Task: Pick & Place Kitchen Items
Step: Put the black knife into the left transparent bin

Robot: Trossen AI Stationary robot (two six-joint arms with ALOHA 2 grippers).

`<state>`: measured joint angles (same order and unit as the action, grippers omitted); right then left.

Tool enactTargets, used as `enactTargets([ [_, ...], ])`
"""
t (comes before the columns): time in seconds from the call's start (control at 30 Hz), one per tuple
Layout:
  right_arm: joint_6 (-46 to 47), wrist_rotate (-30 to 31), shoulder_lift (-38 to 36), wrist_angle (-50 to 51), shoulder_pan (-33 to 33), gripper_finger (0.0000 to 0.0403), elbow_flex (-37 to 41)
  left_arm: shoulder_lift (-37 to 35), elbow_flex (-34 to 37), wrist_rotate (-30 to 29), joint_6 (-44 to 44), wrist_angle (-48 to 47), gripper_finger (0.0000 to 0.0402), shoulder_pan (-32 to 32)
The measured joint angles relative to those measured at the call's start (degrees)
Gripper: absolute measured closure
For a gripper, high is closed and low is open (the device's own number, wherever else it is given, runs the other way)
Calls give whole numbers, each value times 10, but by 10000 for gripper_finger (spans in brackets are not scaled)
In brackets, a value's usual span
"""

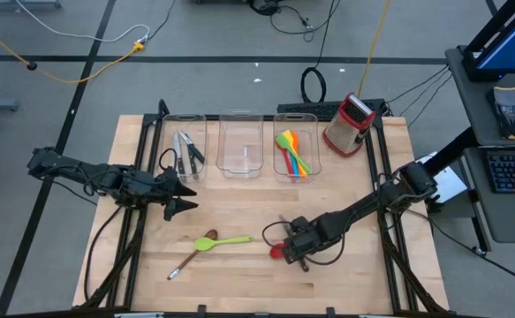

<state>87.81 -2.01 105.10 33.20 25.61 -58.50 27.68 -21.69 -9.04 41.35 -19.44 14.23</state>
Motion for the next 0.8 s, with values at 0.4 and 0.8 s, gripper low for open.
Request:
enactTargets([
  [0.4, 25, -8, -1, -29, 0, 305, 28, 0, 0, 0, 2, 0, 128, 0],
  [0.8, 30, -10, -28, -34, 0, 340, 29, 0, 0, -1, 3, 0, 128, 0],
])
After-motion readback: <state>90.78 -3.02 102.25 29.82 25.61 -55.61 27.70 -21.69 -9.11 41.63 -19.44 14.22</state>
